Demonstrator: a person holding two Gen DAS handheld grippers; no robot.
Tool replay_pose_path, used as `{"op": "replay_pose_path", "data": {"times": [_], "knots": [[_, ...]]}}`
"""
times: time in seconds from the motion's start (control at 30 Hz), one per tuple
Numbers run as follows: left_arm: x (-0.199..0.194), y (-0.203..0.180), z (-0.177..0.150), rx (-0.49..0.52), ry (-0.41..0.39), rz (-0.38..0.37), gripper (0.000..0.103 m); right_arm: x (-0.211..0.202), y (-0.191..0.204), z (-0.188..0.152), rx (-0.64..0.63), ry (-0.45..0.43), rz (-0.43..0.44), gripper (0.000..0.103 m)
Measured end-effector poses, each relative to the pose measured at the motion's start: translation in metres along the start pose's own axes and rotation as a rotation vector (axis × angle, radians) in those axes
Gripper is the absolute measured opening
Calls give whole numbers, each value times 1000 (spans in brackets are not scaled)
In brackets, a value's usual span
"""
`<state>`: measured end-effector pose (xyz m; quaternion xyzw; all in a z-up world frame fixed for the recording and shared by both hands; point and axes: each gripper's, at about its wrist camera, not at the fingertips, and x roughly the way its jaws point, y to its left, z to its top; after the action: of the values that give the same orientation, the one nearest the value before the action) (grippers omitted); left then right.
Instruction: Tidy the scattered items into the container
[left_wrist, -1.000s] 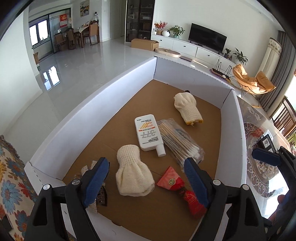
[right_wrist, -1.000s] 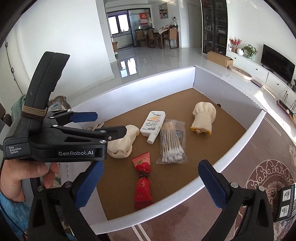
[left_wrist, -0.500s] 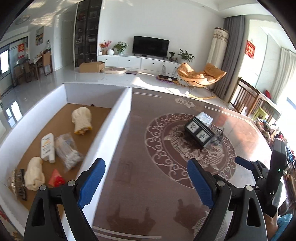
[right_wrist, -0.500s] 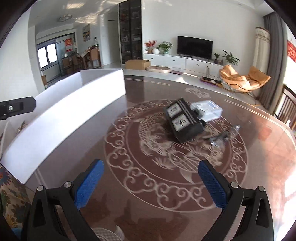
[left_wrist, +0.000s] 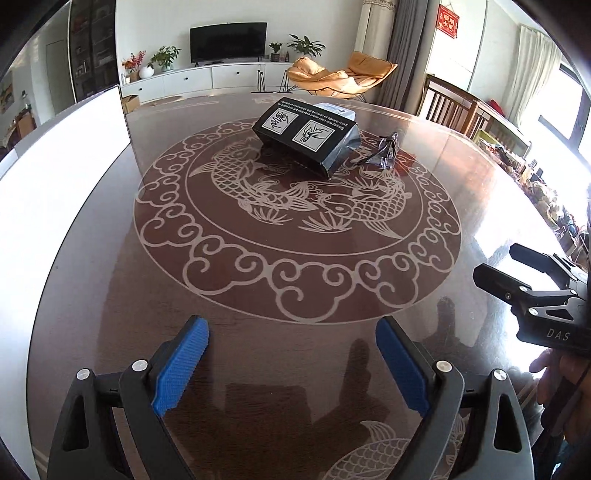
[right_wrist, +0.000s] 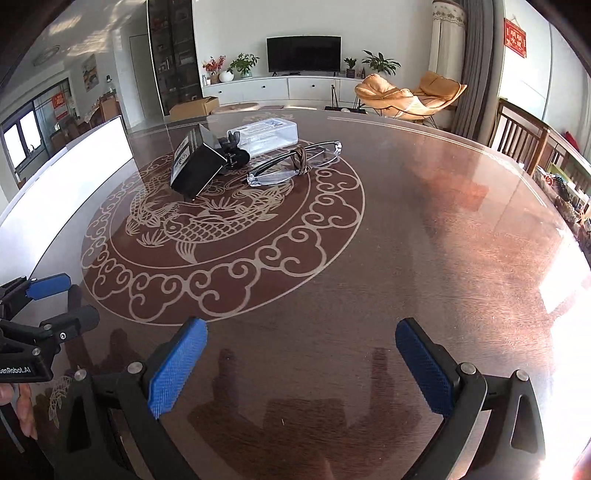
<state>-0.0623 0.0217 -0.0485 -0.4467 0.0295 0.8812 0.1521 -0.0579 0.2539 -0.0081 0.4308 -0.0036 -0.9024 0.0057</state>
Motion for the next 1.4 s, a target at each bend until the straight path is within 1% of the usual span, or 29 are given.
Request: {"op": "replay_pose_path", "data": {"times": [0.1, 0.17, 0.23, 0.37, 0.5, 0.87, 1.4], "knots": [[2, 0, 2, 4, 0, 13, 93, 4, 6, 0, -22, 16, -4, 102], [5, -3, 3, 23, 12, 20, 97, 8, 7, 0, -28, 34, -4, 102], [7, -7, 3, 46, 29, 34, 103, 12, 5, 0, -14, 55, -4, 102], [7, -10, 1, 55, 39, 58, 103, 12, 2, -1, 5, 54, -6, 102], [7, -9, 1, 55, 39, 60, 103, 14, 4, -1, -6, 59, -21, 102], [7, -7, 1, 45, 39, 73, 103, 14, 2, -1, -5, 59, -20, 103], [7, -8, 2, 49, 39, 70, 103, 14, 3, -1, -4, 59, -20, 102]]}}
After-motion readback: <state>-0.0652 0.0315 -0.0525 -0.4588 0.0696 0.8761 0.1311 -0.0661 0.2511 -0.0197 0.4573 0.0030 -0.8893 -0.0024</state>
